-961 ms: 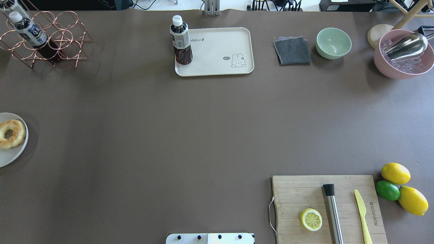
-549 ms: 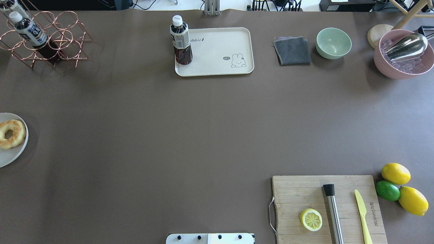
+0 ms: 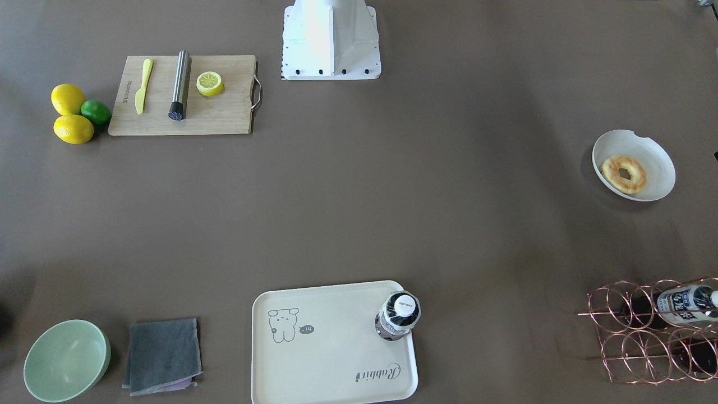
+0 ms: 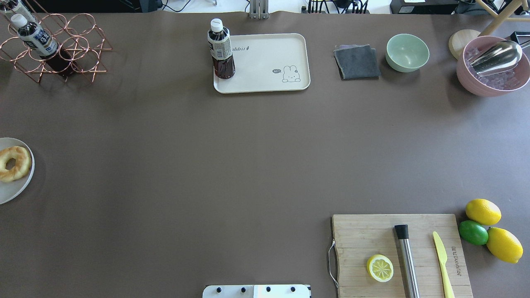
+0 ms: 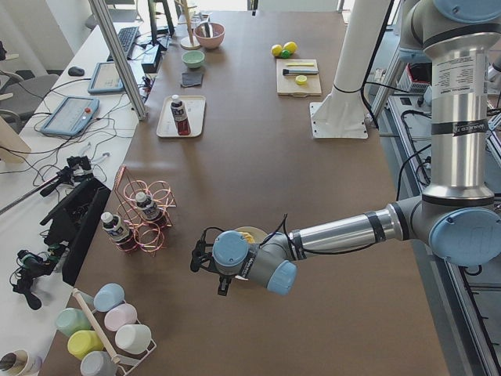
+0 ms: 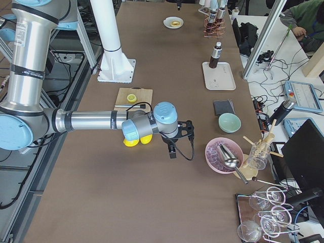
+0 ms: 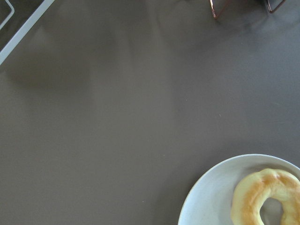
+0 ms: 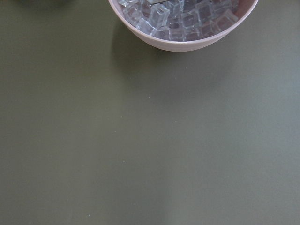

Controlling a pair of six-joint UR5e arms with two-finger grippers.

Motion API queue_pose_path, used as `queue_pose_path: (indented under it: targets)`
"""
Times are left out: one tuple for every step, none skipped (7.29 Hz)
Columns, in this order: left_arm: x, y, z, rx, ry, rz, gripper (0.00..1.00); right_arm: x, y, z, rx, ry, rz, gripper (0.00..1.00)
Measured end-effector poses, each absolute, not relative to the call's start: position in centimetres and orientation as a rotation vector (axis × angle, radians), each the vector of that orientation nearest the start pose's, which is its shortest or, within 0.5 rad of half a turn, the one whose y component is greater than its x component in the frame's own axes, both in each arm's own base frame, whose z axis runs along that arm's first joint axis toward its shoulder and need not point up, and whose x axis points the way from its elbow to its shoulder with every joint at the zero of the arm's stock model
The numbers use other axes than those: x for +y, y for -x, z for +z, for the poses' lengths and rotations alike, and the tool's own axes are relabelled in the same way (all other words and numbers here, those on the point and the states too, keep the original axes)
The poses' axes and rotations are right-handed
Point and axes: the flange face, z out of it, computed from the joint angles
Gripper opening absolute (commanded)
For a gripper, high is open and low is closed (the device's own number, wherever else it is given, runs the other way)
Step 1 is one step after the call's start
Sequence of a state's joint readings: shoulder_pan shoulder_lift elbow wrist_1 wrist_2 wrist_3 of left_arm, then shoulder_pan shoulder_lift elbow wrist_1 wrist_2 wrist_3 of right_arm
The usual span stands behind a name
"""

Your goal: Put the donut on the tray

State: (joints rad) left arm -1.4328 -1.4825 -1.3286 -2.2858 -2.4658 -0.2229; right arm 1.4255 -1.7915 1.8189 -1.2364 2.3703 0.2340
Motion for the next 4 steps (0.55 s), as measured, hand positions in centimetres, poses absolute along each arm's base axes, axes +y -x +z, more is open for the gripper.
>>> queue_pose_path:
  targets:
    - [-45.0,-2.3,73.9,0.953,-0.182,0.096,0.86,-42.3,1.4,59.1,-0.849,-0.173,-0.056,0.98]
    - [-44.7,-3.7,74.3,0.968,-0.173,0.094,0.76,-42.5,2.9,58.6,-0.846,-0.16,-0.054,0.99]
    - [-44.8,-4.5,74.9,0.974,-0.167,0.093,0.67,-42.9,4.1,58.0,-0.85,-0.162,-0.043,0.99]
    - [-44.9,-4.9,75.4,0.978,-0.164,0.094,0.61,-43.1,5.1,57.5,-0.856,-0.174,-0.036,0.99]
